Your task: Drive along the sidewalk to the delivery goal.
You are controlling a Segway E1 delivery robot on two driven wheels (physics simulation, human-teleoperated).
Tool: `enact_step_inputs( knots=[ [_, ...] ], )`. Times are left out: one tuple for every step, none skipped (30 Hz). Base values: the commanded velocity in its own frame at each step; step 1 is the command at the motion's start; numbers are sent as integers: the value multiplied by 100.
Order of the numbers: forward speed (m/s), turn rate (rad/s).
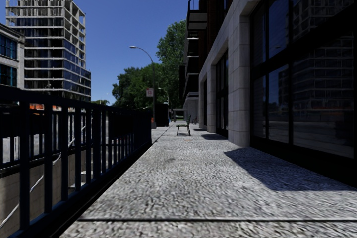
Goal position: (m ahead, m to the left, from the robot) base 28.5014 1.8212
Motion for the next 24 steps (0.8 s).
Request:
enact_step_inputs(
  knots=[
    [200, -31],
    [200, -31],
    [200, -13],
    [200, 0],
    [200, 0],
    [200, 0],
    [200, 0],
    [200, 0],
    [200, 0],
    [200, 0],
    [200, 0],
    [200, 0],
    [200, 0],
    [200, 0],
    [200, 0],
    [200, 0],
    [200, 0],
    [200, 0],
    [200, 0],
    [200, 0],
    [200, 0],
    [200, 0],
    [200, 0],
    [200, 0]
  ],
)
